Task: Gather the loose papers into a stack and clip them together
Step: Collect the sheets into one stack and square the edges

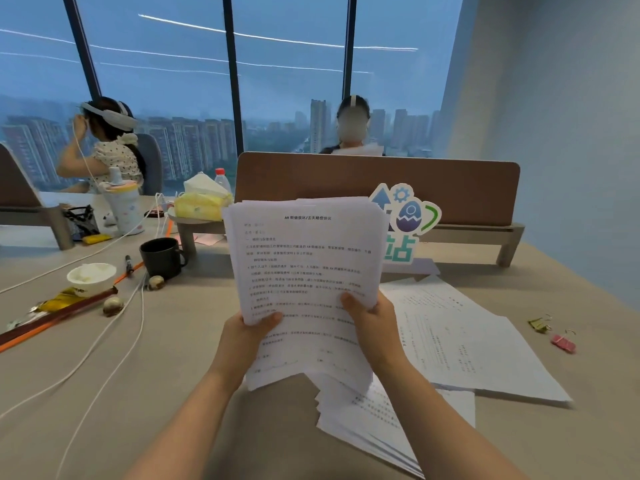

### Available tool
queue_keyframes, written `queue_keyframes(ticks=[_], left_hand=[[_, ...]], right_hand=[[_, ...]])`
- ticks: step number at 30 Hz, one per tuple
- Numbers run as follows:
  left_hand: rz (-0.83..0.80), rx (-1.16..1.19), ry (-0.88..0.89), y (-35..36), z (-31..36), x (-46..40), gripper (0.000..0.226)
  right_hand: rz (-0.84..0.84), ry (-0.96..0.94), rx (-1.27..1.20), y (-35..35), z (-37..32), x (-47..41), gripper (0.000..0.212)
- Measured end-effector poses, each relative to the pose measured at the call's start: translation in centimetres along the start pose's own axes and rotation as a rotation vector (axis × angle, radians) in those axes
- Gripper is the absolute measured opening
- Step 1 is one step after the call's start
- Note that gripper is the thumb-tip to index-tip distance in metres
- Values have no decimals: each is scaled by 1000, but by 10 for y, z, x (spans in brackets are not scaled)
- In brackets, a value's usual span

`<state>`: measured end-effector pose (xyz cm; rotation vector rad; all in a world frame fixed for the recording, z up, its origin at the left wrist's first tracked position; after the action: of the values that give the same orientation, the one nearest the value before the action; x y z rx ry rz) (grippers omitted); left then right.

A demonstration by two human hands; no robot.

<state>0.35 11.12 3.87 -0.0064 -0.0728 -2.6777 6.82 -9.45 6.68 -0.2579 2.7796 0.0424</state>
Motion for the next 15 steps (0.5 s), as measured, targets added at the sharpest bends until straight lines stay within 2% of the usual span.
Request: queue_keyframes(ticks=[2, 5, 7, 9, 11, 13, 15], left_hand=[[46, -27, -20, -1, -2, -3, 6], [83, 5, -1, -6, -1, -5, 9], [96, 37, -8, -15, -4, -5, 11], [115, 83, -29, -27, -8, -4, 13], [128, 117, -84, -39, -15, -7, 20], [142, 135, -146, -48, -24, -9, 24], [164, 129, -182, -56, -33, -11, 25]], right_hand=[[-64, 18, 51, 2, 3, 1, 15], [-217, 21, 71, 1, 3, 3, 27], [-259, 4, 150, -10, 2, 3, 29], [-264, -12, 387, -30, 6, 0, 28], [-303, 36, 734, -51, 13, -2, 39], [-404, 116, 993, -66, 21, -1, 49], [-535, 182, 1142, -76, 27, 3, 59]])
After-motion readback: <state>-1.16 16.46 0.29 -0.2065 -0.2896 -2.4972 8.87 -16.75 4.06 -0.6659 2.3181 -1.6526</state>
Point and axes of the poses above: each hand's wrist, its own x-axis away from the middle knuckle, its own y-axis out of the palm, z = x × y, the point moved 3 cm from there along -x, towards the middle knuckle, and after that the axes turned 6 degrees about -y, right-handed, at the moved point
